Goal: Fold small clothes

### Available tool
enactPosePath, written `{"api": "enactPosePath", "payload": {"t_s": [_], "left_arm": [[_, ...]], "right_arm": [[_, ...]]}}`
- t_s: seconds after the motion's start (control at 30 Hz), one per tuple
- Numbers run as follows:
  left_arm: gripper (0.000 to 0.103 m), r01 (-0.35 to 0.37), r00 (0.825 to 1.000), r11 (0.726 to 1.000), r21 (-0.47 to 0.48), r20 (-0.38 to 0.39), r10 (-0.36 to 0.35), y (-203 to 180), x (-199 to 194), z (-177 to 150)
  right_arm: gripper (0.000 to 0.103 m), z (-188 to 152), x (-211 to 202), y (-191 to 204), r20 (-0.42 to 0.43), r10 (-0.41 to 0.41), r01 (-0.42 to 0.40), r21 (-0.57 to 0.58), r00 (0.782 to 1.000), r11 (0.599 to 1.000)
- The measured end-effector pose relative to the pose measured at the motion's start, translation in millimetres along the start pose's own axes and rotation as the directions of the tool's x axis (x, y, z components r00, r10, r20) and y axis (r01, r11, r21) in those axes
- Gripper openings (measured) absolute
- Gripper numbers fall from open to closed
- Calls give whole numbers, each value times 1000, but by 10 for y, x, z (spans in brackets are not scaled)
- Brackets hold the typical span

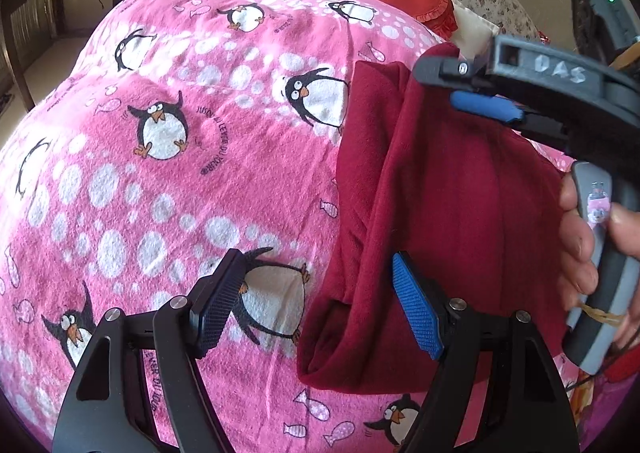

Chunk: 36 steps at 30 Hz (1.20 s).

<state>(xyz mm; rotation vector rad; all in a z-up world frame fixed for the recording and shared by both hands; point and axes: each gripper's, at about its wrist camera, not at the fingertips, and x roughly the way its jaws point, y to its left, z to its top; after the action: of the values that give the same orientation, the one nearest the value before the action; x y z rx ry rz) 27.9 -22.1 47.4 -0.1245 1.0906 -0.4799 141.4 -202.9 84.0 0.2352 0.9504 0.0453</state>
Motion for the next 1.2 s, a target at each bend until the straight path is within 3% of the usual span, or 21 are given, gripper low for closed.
{"api": "enactPosePath", "payload": {"t_s": [0.07,0.2,0.27,0.37,0.47,0.53,0.6,0.63,0.7,0.77,0.93,1.2], "left_arm": [[76,9,1000,1000,-15,2,-9,38,-2,-26],[76,18,1000,1000,-26,13,-17,79,-39,-92],[76,18,1000,999,-30,15,-18,91,-44,-109],[76,17,1000,999,-26,16,-17,99,-54,-128],[77,18,1000,1000,-24,16,-18,90,-58,-118],[77,17,1000,1000,-20,14,-17,71,-58,-97],[77,18,1000,1000,-15,16,-17,31,-62,-78],[77,18,1000,1000,-13,17,-18,9,-51,-46],[78,27,999,1000,-11,22,-27,-14,-62,-9],[78,41,999,999,-5,26,-40,-49,-75,37],[78,84,995,996,33,45,-86,-142,-81,152],[80,141,990,989,52,-40,-139,-285,221,207]], "right_arm": [[76,1,-11,140,-9,-16,16,-25,1000,1000],[77,-18,204,370,-64,-57,52,-78,996,996],[80,-31,370,491,-97,-116,105,-112,988,988],[93,-63,522,670,-90,-210,190,-195,974,962],[94,-120,627,776,-61,-289,265,-257,955,929],[88,-166,642,798,-27,-315,293,-294,949,910],[51,-190,584,783,17,-360,346,-318,933,883],[48,-183,509,719,20,-344,332,-316,939,889],[31,-141,383,568,4,-268,260,-262,963,930],[25,-110,231,385,-19,-157,151,-169,987,974],[22,-101,-3,82,-3,-2,2,-13,1000,1000],[21,-135,-114,13,11,52,-53,29,999,998]]}}
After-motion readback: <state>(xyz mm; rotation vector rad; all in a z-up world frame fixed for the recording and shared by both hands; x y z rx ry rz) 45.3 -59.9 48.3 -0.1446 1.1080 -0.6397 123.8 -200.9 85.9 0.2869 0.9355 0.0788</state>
